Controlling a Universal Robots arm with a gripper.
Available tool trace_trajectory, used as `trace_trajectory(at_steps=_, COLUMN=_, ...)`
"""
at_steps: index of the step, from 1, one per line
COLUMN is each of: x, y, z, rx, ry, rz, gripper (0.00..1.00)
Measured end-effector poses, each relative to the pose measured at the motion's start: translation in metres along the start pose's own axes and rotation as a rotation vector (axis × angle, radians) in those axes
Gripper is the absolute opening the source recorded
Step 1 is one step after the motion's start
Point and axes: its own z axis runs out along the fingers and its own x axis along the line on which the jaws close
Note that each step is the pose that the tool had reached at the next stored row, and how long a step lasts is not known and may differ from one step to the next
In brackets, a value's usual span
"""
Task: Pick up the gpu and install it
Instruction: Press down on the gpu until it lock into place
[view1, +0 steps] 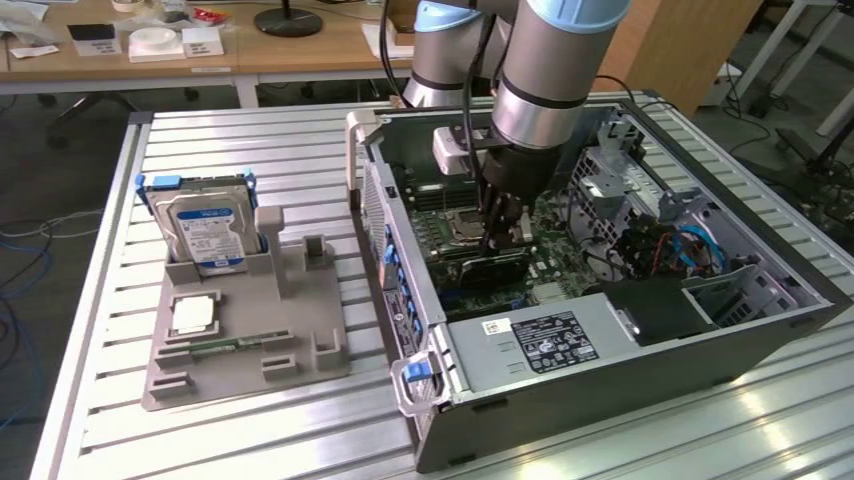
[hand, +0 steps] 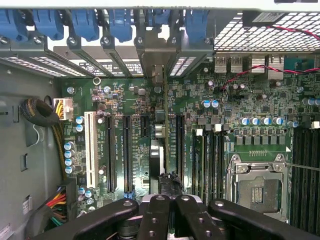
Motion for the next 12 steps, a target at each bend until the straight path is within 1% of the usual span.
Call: trace_trajectory(at_steps=12, x=0.0001, y=0.0013, z=0.0002, rx=0.0000, ry=-0.0001, rz=0.000, gripper=0.11)
